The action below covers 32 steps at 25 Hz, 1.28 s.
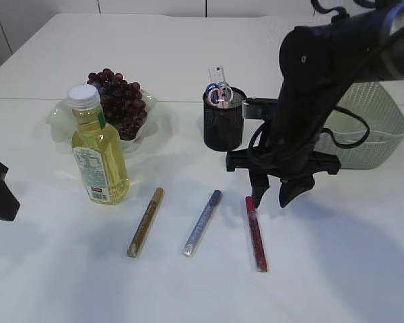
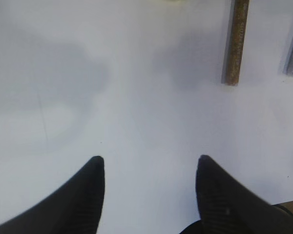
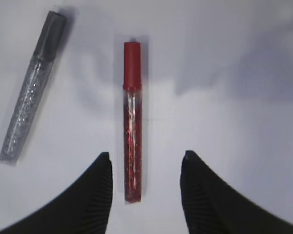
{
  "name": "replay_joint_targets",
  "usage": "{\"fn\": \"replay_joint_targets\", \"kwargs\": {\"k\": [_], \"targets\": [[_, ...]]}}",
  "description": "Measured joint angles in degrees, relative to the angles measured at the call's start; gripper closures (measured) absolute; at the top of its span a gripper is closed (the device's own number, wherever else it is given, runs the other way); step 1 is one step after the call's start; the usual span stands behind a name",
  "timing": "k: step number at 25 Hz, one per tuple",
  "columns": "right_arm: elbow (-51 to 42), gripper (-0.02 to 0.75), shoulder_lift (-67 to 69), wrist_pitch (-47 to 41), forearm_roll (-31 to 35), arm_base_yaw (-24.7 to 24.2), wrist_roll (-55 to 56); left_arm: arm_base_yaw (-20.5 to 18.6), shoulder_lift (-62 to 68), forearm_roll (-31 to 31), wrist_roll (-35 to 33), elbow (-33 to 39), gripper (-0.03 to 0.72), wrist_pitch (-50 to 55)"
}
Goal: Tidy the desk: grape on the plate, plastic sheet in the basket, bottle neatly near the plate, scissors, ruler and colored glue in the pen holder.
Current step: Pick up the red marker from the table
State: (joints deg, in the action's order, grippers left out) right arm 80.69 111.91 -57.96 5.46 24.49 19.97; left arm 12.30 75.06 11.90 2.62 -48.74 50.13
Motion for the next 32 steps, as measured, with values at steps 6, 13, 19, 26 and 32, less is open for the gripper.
{"fn": "replay_joint_targets", "kwargs": {"k": [6, 13, 19, 26, 32], "targets": [[0.0, 0.372, 4.13, 2.89, 1.17, 0.0, 1.32, 0.0, 0.0, 0.36, 0.0, 0.0, 0.254, 0.0], [0.0, 0.372, 7.17, 5.76, 1.9, 1.71, 1.55, 0.0, 0.0, 0.36, 0.0, 0.0, 0.253, -0.79], [0.0, 0.372, 8.91, 6.46, 0.37, 1.83, 2.69, 0.0, 0.0, 0.36, 0.0, 0.0, 0.253, -1.15], [0.0, 0.374, 8.91, 8.0, -0.03, 1.83, 3.33, 0.0, 0.0, 0.36, 0.0, 0.0, 0.253, -1.62], [0.0, 0.374, 9.79, 8.98, -0.6, 1.83, 3.38, 0.0, 0.0, 0.36, 0.0, 0.0, 0.254, -2.81]]}}
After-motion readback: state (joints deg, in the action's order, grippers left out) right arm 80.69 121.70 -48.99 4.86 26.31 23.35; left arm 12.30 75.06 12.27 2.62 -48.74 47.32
